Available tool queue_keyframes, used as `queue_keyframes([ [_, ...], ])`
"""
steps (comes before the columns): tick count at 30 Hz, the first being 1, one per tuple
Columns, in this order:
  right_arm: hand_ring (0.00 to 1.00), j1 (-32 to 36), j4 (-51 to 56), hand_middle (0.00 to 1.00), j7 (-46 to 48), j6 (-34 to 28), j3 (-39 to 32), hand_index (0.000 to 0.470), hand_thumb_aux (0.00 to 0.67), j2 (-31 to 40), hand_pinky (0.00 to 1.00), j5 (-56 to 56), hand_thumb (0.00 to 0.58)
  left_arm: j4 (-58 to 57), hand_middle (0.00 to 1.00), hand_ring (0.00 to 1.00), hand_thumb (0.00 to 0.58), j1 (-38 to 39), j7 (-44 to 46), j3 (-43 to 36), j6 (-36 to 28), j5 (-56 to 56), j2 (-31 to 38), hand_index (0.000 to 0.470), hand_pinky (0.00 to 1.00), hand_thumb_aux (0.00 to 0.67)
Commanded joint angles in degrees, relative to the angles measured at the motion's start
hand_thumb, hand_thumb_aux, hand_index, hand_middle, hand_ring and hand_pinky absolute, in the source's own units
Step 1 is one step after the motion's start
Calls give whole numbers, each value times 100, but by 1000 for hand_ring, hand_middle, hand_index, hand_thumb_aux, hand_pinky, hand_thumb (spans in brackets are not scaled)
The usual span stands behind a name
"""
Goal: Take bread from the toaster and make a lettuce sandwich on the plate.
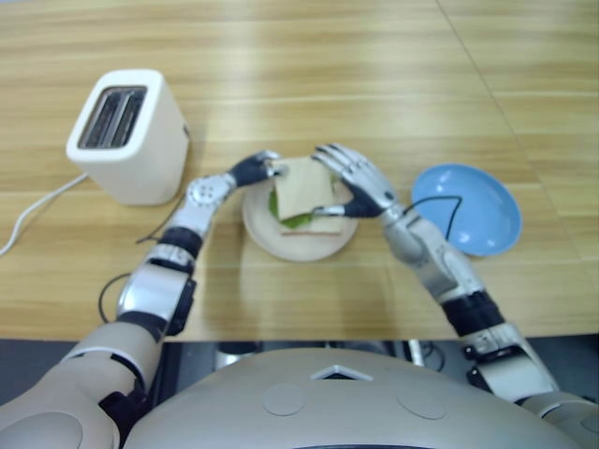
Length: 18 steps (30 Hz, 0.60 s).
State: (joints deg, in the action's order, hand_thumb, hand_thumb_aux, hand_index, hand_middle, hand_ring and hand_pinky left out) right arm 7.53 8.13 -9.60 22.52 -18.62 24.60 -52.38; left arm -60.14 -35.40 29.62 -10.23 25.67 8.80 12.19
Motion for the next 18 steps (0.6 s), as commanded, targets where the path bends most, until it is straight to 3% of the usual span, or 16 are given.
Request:
queue_keyframes([
  [1, 0, 52, 108, 0, -159, -332, -303, 0, 0, 181, 0, -659, 0, -376, 1000, 1000, 546, 328, 381, -67, -307, 13, -27, 348, 1000, 507],
  [4, 0, 51, 148, 0, -252, -487, -429, 0, 0, 266, 0, -853, 0, -221, 1000, 1000, 552, 356, 683, 105, -321, -245, -62, 359, 1000, 523],
  [7, 0, 13, 57, 0, -345, -591, -460, 0, 0, 341, 0, -901, 0, -22, 1000, 1000, 580, 392, 965, 249, -375, -495, -118, 456, 1000, 665],
  [18, 0, -106, -285, 0, -663, -724, -325, 0, 0, 471, 0, -879, 0, 675, 1000, 1000, 580, 452, 1402, 683, -796, -1225, -229, 460, 1000, 670],
])
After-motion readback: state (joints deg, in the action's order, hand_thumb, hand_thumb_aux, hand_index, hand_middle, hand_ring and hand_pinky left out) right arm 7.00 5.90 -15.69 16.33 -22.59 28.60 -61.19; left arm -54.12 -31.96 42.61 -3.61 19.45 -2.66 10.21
